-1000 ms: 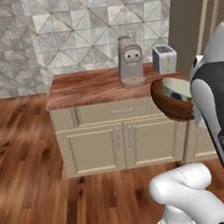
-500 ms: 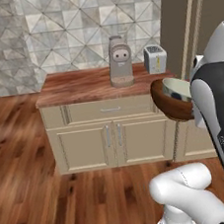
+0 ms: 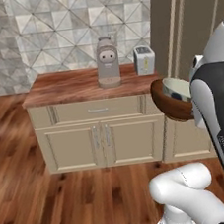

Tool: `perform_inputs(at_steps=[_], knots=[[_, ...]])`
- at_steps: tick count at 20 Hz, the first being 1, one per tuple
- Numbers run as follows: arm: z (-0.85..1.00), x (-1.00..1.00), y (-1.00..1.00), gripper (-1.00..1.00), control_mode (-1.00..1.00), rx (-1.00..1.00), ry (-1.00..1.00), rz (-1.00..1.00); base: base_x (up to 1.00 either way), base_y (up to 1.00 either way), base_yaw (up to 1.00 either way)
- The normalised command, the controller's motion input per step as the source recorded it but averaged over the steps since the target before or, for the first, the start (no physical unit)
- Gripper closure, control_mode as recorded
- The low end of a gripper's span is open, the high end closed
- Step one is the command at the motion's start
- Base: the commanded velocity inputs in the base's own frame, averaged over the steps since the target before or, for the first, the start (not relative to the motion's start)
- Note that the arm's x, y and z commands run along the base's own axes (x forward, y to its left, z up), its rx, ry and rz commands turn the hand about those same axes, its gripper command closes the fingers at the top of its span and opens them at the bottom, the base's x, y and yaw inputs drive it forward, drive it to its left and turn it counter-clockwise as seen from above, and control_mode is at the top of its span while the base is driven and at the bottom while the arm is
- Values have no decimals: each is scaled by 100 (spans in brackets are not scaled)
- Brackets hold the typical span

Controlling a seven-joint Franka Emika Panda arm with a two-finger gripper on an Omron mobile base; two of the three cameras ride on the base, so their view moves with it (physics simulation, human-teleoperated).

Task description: Pick up the bowls on the counter and stack them on top of one another in the open cabinet. Place the smaller bowl on top of the larger bowl.

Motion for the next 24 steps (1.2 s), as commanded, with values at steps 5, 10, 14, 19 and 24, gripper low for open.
perform_inputs(at_steps=[5, 10, 14, 19, 24], knots=[[0, 0, 0, 100, 100, 0, 0, 0, -31, -52, 6], [0, 0, 0, 100, 100, 0, 0, 0, -30, -52, 5], [0, 0, 0, 100, 100, 0, 0, 0, -26, -53, 4], [0, 0, 0, 100, 100, 0, 0, 0, -25, -54, 4], [0, 0, 0, 100, 100, 0, 0, 0, -21, -51, 3]])
